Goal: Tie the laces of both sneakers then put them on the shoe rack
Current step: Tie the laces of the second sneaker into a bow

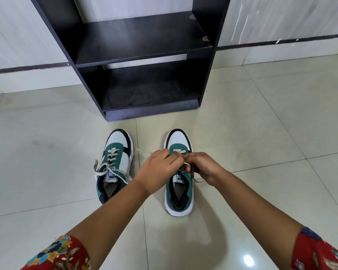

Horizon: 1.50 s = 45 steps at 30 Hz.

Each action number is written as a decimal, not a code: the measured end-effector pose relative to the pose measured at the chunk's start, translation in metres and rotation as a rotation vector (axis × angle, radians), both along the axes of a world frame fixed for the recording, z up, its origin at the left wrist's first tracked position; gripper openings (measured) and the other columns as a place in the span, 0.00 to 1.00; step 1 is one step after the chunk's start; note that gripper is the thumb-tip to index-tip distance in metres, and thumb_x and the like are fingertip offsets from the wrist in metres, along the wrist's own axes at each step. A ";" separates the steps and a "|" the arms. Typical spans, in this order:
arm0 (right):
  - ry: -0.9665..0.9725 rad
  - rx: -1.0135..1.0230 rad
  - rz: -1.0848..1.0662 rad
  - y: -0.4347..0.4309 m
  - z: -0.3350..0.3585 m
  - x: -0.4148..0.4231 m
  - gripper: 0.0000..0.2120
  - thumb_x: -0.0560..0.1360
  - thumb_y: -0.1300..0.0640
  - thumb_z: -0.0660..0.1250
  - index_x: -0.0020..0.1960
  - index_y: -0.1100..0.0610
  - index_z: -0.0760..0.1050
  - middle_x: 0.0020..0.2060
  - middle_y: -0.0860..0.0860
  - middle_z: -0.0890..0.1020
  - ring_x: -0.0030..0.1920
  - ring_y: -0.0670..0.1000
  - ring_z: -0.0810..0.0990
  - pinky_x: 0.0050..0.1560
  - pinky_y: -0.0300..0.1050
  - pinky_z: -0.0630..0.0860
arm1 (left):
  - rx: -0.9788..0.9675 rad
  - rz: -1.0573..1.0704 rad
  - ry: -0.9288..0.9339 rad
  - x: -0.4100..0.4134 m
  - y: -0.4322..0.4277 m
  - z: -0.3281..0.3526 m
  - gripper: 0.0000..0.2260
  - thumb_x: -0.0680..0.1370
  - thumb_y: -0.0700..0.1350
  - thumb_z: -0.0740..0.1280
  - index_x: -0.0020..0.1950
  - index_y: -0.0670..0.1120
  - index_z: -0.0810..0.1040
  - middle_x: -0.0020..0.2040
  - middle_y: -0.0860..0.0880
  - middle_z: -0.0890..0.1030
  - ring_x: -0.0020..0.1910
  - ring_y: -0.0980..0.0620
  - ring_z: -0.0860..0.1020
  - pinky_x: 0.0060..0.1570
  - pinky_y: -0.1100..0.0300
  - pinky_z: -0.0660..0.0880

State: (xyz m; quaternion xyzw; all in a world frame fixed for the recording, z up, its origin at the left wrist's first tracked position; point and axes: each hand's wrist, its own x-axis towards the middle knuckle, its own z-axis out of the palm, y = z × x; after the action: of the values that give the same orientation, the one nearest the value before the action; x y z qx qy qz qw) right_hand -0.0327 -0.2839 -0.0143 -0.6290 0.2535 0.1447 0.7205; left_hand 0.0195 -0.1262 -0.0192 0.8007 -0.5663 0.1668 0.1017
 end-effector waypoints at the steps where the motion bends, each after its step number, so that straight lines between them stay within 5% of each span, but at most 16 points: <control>1: -0.004 0.018 0.007 -0.001 0.000 0.000 0.12 0.73 0.66 0.62 0.35 0.56 0.79 0.23 0.49 0.76 0.26 0.45 0.74 0.38 0.39 0.71 | -0.003 0.006 0.004 0.000 0.000 0.002 0.07 0.72 0.37 0.58 0.47 0.45 0.71 0.44 0.49 0.83 0.35 0.48 0.75 0.35 0.58 0.72; 4: -0.034 0.040 -0.002 0.001 -0.001 -0.003 0.10 0.76 0.62 0.61 0.42 0.55 0.79 0.25 0.50 0.75 0.29 0.46 0.74 0.39 0.38 0.71 | 0.035 0.077 0.091 -0.001 -0.005 0.004 0.09 0.69 0.34 0.61 0.47 0.44 0.69 0.41 0.47 0.81 0.37 0.47 0.76 0.36 0.58 0.71; 6: -0.038 0.031 -0.064 0.003 -0.002 -0.005 0.07 0.78 0.62 0.59 0.48 0.55 0.75 0.26 0.50 0.73 0.29 0.45 0.73 0.37 0.37 0.70 | 0.025 0.230 0.335 -0.005 -0.008 0.006 0.07 0.73 0.35 0.63 0.49 0.43 0.69 0.41 0.43 0.79 0.39 0.44 0.76 0.36 0.56 0.67; 10: -0.088 0.072 -0.165 0.006 -0.004 -0.012 0.07 0.79 0.62 0.57 0.44 0.54 0.70 0.23 0.47 0.71 0.27 0.44 0.72 0.33 0.34 0.70 | -0.387 0.542 1.470 -0.013 -0.022 0.018 0.07 0.78 0.37 0.60 0.42 0.44 0.64 0.33 0.45 0.76 0.27 0.57 0.74 0.31 0.60 0.69; 12: -0.133 0.084 -0.175 0.008 -0.005 -0.017 0.08 0.79 0.63 0.56 0.44 0.54 0.71 0.22 0.45 0.73 0.27 0.43 0.73 0.35 0.35 0.71 | -0.520 0.606 1.804 -0.010 -0.020 0.018 0.10 0.77 0.35 0.61 0.39 0.46 0.63 0.29 0.47 0.73 0.20 0.59 0.66 0.24 0.64 0.63; 16: -0.251 0.021 -0.108 0.013 -0.002 -0.021 0.08 0.79 0.63 0.58 0.47 0.57 0.76 0.28 0.44 0.78 0.29 0.40 0.74 0.37 0.30 0.73 | -0.478 0.642 1.814 -0.006 -0.016 0.015 0.08 0.76 0.36 0.61 0.40 0.45 0.64 0.29 0.49 0.73 0.23 0.57 0.64 0.27 0.62 0.60; 19: -0.267 -0.022 -0.126 0.016 0.000 -0.021 0.06 0.77 0.62 0.62 0.44 0.62 0.76 0.28 0.47 0.77 0.27 0.41 0.72 0.33 0.29 0.71 | -0.437 0.575 1.692 -0.009 -0.015 0.021 0.08 0.77 0.36 0.62 0.40 0.44 0.65 0.31 0.46 0.75 0.23 0.59 0.70 0.27 0.67 0.66; 25: -0.145 -0.041 -0.077 0.012 0.009 -0.010 0.12 0.77 0.61 0.63 0.34 0.57 0.76 0.22 0.47 0.72 0.23 0.41 0.70 0.28 0.28 0.69 | -0.094 0.381 0.718 -0.010 -0.007 0.017 0.03 0.76 0.42 0.64 0.47 0.45 0.71 0.50 0.47 0.79 0.48 0.48 0.75 0.43 0.57 0.69; 27: -0.135 -0.071 -0.033 0.012 0.011 -0.009 0.13 0.77 0.60 0.62 0.35 0.56 0.76 0.22 0.44 0.75 0.24 0.40 0.71 0.29 0.29 0.69 | -0.090 0.312 0.579 -0.009 -0.006 0.016 0.03 0.75 0.40 0.65 0.48 0.43 0.74 0.57 0.47 0.79 0.50 0.45 0.75 0.47 0.55 0.70; 31: -0.098 -0.138 -0.058 0.016 0.009 -0.010 0.11 0.77 0.59 0.61 0.36 0.58 0.74 0.26 0.49 0.73 0.25 0.41 0.71 0.30 0.29 0.69 | -0.062 0.248 0.338 -0.009 -0.007 0.017 0.07 0.69 0.35 0.69 0.42 0.42 0.73 0.36 0.45 0.80 0.36 0.42 0.75 0.35 0.58 0.68; 34: -0.060 -0.029 -0.203 0.020 0.006 -0.012 0.07 0.77 0.62 0.59 0.42 0.58 0.72 0.26 0.51 0.72 0.27 0.45 0.72 0.28 0.30 0.71 | -0.101 0.385 0.576 -0.013 -0.009 0.017 0.03 0.75 0.38 0.64 0.45 0.43 0.70 0.36 0.48 0.75 0.38 0.47 0.70 0.36 0.57 0.64; 38: -0.083 0.052 -0.321 0.023 0.004 -0.019 0.09 0.78 0.58 0.58 0.39 0.55 0.69 0.30 0.51 0.75 0.32 0.46 0.74 0.34 0.34 0.72 | -0.312 0.722 1.511 -0.007 -0.018 0.023 0.09 0.74 0.39 0.66 0.38 0.45 0.68 0.31 0.50 0.71 0.29 0.53 0.68 0.27 0.60 0.62; 40: -0.143 -0.100 -0.346 0.024 0.000 -0.026 0.12 0.77 0.52 0.61 0.35 0.51 0.72 0.38 0.49 0.76 0.41 0.47 0.75 0.44 0.40 0.73 | -0.403 0.802 1.803 -0.002 -0.016 0.025 0.08 0.73 0.39 0.67 0.37 0.45 0.70 0.30 0.49 0.70 0.26 0.54 0.65 0.23 0.63 0.59; 43: -0.268 -0.606 -0.239 0.022 -0.001 -0.042 0.14 0.69 0.40 0.67 0.32 0.49 0.75 0.49 0.43 0.75 0.56 0.44 0.71 0.56 0.47 0.71 | -0.439 0.813 1.869 -0.003 -0.013 0.022 0.06 0.72 0.40 0.69 0.37 0.45 0.73 0.29 0.48 0.72 0.26 0.54 0.65 0.25 0.63 0.57; 45: -0.302 -0.804 -0.179 0.023 0.003 -0.045 0.11 0.65 0.43 0.72 0.33 0.49 0.76 0.50 0.41 0.75 0.56 0.42 0.69 0.58 0.44 0.67 | -0.469 0.805 1.867 -0.006 -0.015 0.021 0.06 0.72 0.39 0.69 0.37 0.44 0.74 0.25 0.51 0.75 0.24 0.56 0.67 0.22 0.64 0.59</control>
State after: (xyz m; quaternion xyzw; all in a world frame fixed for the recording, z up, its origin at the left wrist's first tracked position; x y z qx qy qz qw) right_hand -0.0776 -0.2608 -0.0113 -0.8491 0.2348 -0.1220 0.4572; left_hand 0.0131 -0.1407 0.0015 0.7012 0.0927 -0.3912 0.5888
